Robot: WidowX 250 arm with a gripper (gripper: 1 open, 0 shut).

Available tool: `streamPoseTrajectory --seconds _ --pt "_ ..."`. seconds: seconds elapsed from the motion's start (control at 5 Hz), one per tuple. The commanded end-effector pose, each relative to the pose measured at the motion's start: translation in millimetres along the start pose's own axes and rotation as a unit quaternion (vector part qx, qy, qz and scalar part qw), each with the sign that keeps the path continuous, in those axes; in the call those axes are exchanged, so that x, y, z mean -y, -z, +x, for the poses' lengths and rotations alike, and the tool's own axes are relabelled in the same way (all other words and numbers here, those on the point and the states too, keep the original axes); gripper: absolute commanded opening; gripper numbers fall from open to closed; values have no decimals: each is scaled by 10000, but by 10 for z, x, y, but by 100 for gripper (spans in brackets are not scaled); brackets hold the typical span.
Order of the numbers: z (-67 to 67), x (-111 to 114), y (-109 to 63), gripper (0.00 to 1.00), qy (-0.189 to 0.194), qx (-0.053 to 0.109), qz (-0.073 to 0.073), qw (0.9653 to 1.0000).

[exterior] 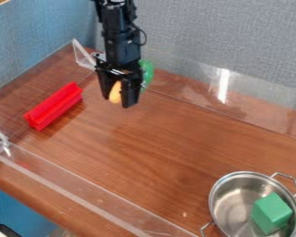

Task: Push the yellow object to the left side of the table

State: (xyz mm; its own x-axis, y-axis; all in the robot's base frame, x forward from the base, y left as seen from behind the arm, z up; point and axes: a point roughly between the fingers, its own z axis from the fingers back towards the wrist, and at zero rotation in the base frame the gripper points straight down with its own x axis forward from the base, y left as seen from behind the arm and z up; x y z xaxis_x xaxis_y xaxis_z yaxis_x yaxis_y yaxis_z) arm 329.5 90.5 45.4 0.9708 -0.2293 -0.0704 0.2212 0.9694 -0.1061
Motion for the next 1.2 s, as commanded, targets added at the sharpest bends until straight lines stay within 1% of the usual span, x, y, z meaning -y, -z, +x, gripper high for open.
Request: streamPoseTrajectory --seconds 0.0,1.0 --pt "38 -29 -171 0 98 251 153 9995" --pt "-44 6 -157 0 319 321 84 9989"
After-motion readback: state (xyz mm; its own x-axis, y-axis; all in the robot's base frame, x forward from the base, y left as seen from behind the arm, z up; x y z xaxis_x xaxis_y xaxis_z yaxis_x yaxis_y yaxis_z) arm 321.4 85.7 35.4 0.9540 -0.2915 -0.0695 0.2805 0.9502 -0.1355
